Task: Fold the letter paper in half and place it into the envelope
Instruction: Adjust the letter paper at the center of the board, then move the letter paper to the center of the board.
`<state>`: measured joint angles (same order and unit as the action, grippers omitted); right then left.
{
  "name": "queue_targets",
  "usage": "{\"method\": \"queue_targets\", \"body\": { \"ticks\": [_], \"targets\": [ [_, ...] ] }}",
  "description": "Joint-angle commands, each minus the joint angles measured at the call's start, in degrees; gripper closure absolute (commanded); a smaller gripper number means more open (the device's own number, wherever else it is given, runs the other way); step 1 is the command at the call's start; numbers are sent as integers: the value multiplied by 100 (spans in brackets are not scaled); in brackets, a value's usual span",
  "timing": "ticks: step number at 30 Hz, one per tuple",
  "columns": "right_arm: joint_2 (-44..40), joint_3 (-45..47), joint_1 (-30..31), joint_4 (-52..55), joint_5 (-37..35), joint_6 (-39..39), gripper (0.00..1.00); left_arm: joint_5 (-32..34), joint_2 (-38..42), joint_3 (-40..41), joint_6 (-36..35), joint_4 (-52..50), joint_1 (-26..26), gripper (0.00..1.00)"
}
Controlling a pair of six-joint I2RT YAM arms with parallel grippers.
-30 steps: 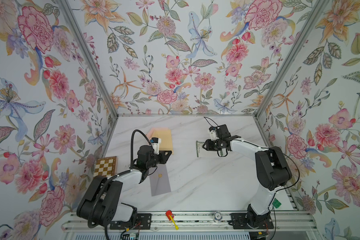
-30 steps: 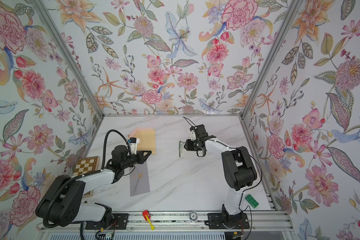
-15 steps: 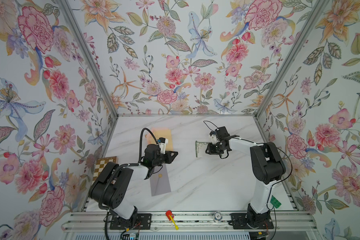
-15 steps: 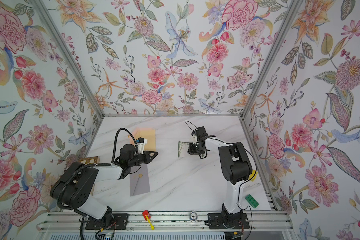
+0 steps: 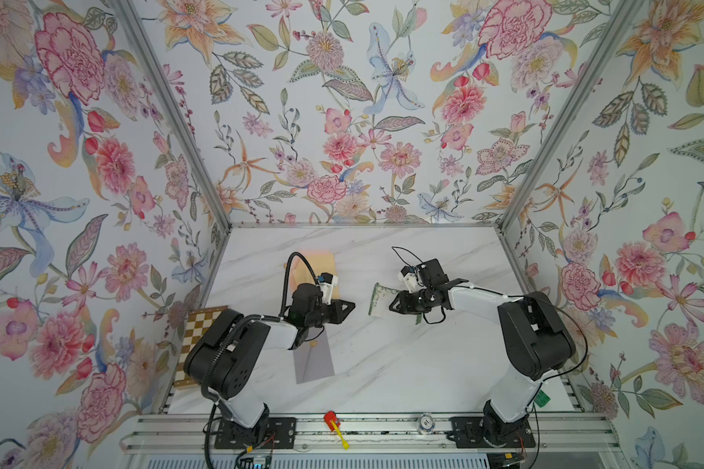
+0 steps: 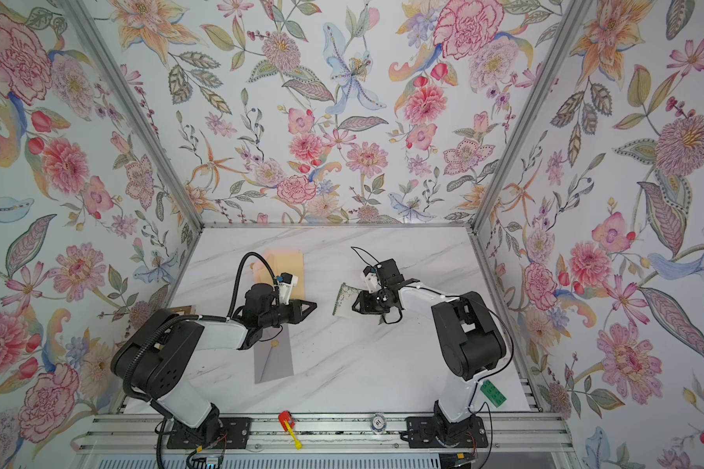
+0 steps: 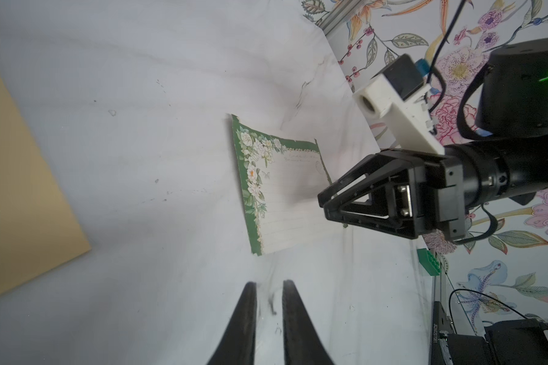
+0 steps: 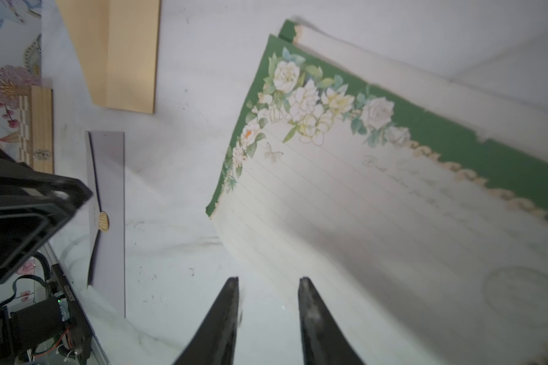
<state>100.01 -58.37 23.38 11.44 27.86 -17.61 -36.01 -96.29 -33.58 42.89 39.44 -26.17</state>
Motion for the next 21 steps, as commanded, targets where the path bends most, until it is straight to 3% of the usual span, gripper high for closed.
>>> {"method": "queue_targets", "body": {
  "ticks": [1, 9, 21],
  "targets": [
    [-639, 161, -260, -121, -429, -329, 62, -30, -171, -281, -94, -77, -171, 81],
    [-957, 629, -871, 148, -646, -430, 60, -7, -740, -834, -67, -68, -596, 81],
    [-990, 1235, -905, -31, -394, -543, 60, 103, -1243, -1166, -152, -244, -899, 81]
  ]
}}
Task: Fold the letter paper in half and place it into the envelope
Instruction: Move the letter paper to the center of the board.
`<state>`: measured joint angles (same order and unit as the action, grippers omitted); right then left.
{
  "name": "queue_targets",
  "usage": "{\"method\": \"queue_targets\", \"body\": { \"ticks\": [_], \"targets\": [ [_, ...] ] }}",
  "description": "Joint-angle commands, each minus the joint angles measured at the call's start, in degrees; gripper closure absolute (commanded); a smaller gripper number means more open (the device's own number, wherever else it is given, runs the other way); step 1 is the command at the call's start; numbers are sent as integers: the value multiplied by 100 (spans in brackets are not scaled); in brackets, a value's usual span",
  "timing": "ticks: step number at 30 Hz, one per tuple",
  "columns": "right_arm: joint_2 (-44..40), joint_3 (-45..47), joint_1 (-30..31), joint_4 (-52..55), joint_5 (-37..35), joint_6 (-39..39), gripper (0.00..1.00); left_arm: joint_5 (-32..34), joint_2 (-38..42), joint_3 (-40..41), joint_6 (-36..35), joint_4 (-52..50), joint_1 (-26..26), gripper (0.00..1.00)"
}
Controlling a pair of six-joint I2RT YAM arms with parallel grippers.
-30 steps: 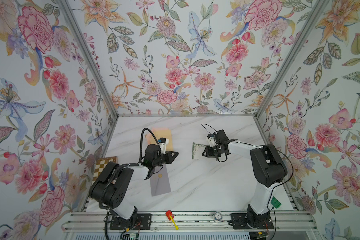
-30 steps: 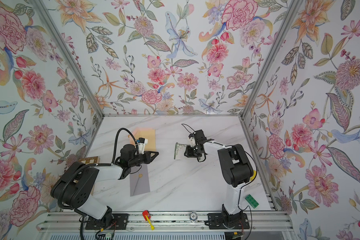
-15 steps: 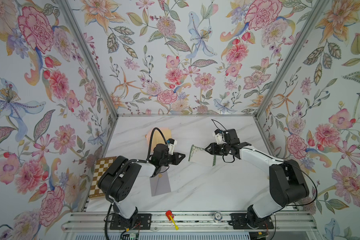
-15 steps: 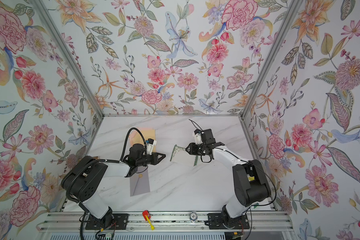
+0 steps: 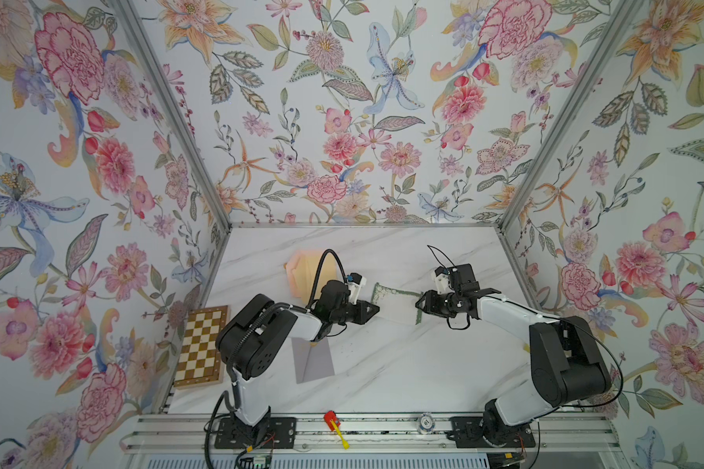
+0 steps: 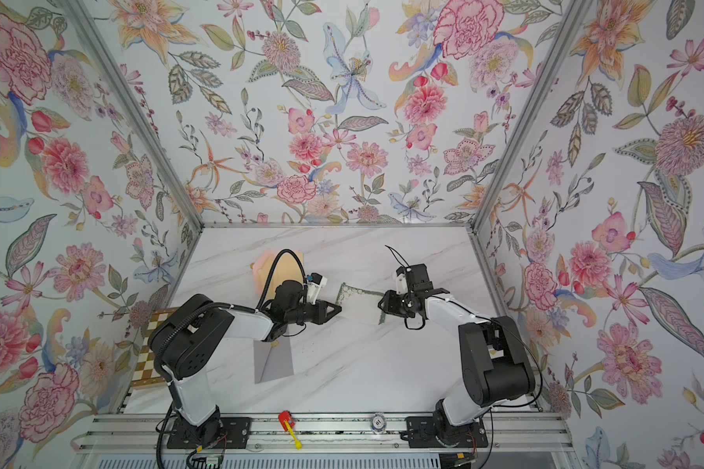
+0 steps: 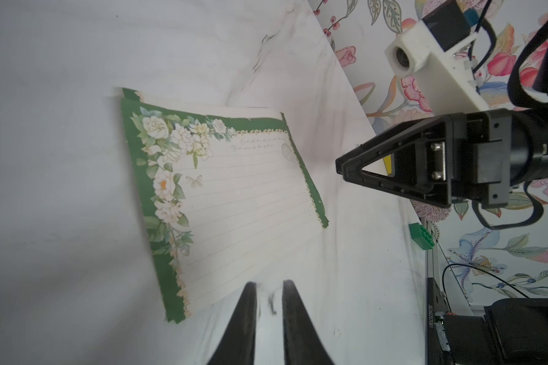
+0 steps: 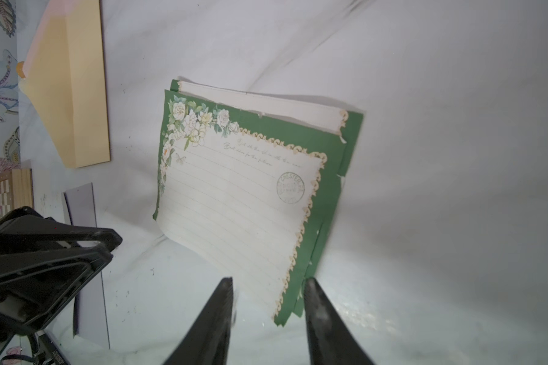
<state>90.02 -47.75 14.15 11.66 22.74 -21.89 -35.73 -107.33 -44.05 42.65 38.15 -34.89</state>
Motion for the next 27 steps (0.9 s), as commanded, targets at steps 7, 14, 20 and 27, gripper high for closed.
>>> {"method": "queue_targets", "body": {
  "ticks": [7, 14, 20, 27],
  "targets": [
    [-155, 678, 70, -516, 440, -414, 61, 66, -353, -143, -70, 23, -42, 81],
    [-291, 914, 122, -702, 537, -590, 61, 72, -523, -252, -94, 9, -35, 81],
    [-336, 969, 131, -744, 608, -676, 61, 132, -368, -266, -26, 263, -35, 81],
    [-233, 1048, 128, -952, 696, -764, 61, -20, -491, -682, -81, 179, -36, 81]
  ]
}}
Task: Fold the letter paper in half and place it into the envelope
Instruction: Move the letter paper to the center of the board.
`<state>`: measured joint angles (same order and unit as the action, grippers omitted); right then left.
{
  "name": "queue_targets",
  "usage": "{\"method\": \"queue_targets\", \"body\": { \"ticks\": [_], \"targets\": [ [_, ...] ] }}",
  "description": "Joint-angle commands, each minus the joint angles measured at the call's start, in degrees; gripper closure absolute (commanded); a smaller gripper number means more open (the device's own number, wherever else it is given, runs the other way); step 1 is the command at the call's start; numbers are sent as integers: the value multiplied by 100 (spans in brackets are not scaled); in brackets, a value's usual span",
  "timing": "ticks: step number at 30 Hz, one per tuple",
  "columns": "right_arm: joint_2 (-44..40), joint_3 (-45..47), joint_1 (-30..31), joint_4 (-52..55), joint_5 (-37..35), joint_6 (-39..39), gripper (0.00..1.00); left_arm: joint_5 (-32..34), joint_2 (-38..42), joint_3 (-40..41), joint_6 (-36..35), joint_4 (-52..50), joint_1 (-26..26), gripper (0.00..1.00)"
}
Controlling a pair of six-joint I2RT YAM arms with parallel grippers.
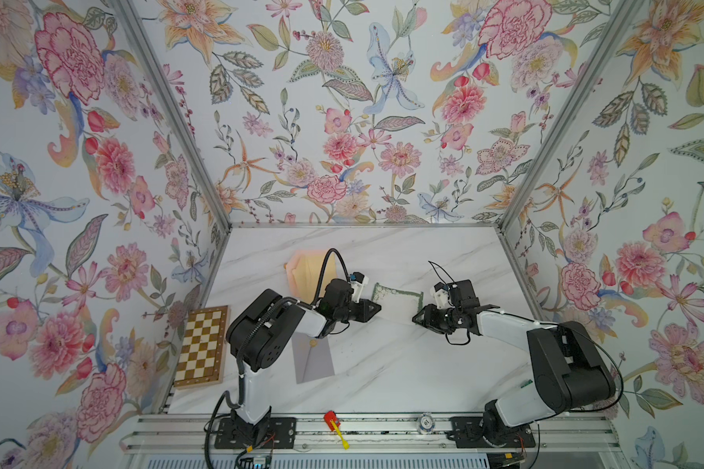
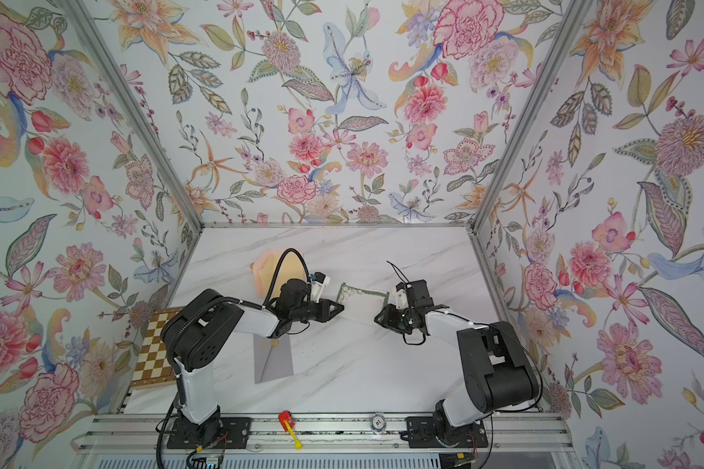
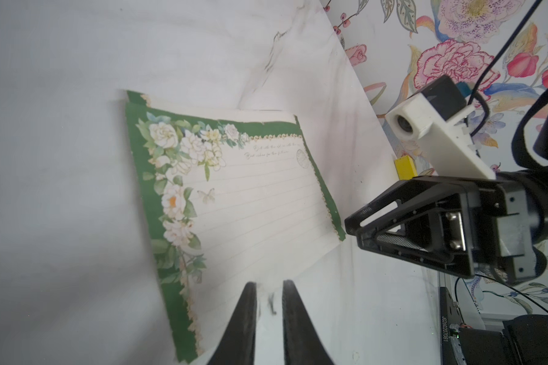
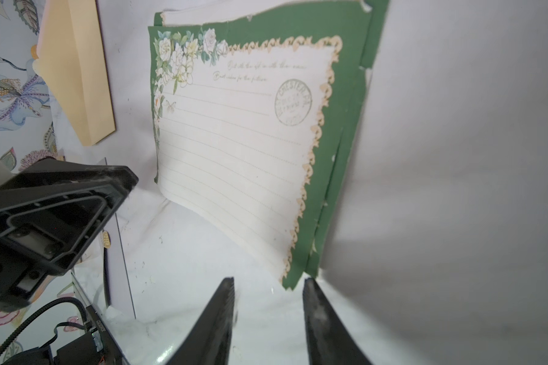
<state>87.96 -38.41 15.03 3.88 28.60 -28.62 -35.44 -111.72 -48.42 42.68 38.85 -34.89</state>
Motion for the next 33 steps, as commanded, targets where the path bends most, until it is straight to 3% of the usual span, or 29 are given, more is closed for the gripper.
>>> {"method": "queue_targets", "body": {
  "ticks": [1, 12, 33],
  "targets": [
    [-12, 115, 40, -191, 120, -91, 61, -63, -107, -308, -100, 80, -36, 81],
    [90, 193, 35, -290, 142, -127, 61, -103, -646, -396, 14, 264, -48, 81],
    [291, 396, -114, -882, 436, -320, 62, -87, -785, -398, -83, 0, -50, 82]
  ]
}}
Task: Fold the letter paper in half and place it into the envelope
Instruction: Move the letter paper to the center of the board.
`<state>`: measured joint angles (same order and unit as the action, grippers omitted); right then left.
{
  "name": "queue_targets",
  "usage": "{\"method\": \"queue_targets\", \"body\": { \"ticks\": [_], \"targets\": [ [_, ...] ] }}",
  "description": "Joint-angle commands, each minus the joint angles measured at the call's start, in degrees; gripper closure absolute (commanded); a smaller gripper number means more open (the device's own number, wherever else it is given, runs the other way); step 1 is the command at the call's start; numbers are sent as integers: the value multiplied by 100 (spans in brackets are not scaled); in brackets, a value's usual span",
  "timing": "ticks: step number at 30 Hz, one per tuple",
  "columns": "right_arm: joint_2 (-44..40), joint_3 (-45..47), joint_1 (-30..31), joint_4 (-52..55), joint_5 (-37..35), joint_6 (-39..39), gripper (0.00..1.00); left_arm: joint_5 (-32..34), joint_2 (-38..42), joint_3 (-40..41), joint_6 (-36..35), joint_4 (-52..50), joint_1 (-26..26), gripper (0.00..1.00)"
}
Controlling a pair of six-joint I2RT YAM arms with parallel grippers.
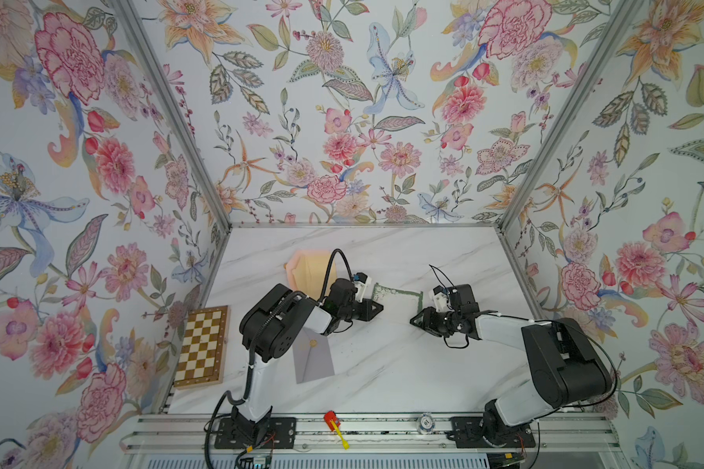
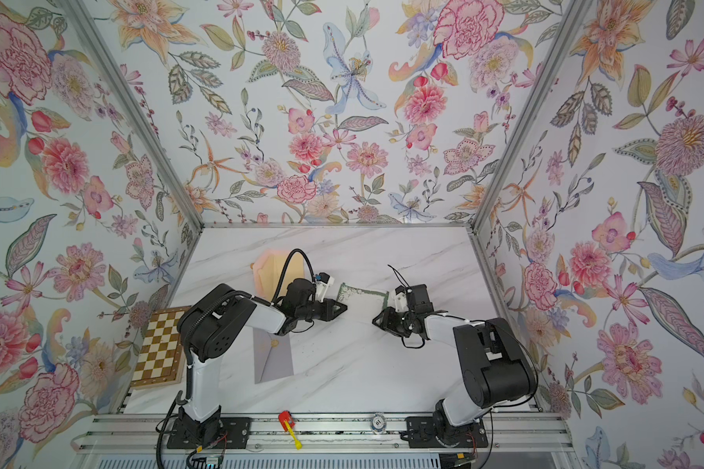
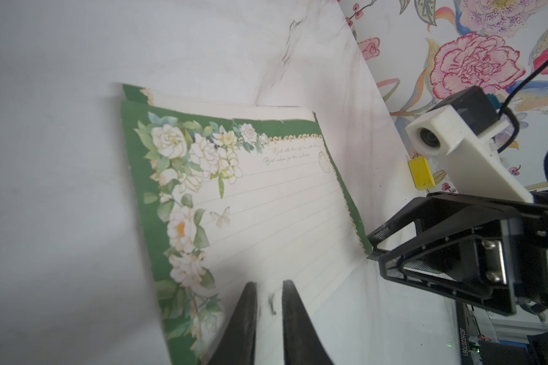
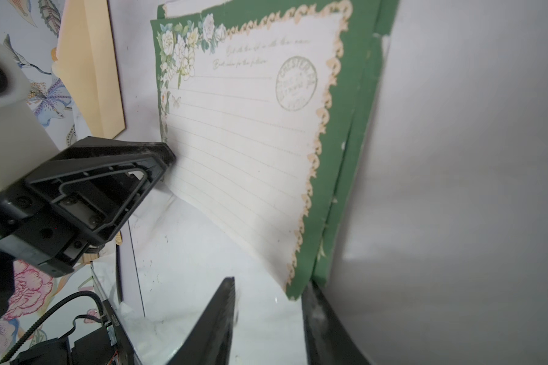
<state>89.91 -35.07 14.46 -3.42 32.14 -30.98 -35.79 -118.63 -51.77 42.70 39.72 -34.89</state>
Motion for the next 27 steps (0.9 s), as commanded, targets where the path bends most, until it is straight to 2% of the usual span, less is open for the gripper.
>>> {"method": "queue_targets", "body": {
  "ticks": [1, 12, 27],
  "targets": [
    [119, 46, -75, -152, 95, -84, 62, -51, -82, -61, -86, -100, -43, 82],
    [361, -119, -241, -392, 354, -130, 68, -31, -121, -57, -182, -193, -43, 82],
    [470, -513, -435, -71, 442, 98, 72, -15, -155, -53, -208, -243, -45, 82]
  ]
}}
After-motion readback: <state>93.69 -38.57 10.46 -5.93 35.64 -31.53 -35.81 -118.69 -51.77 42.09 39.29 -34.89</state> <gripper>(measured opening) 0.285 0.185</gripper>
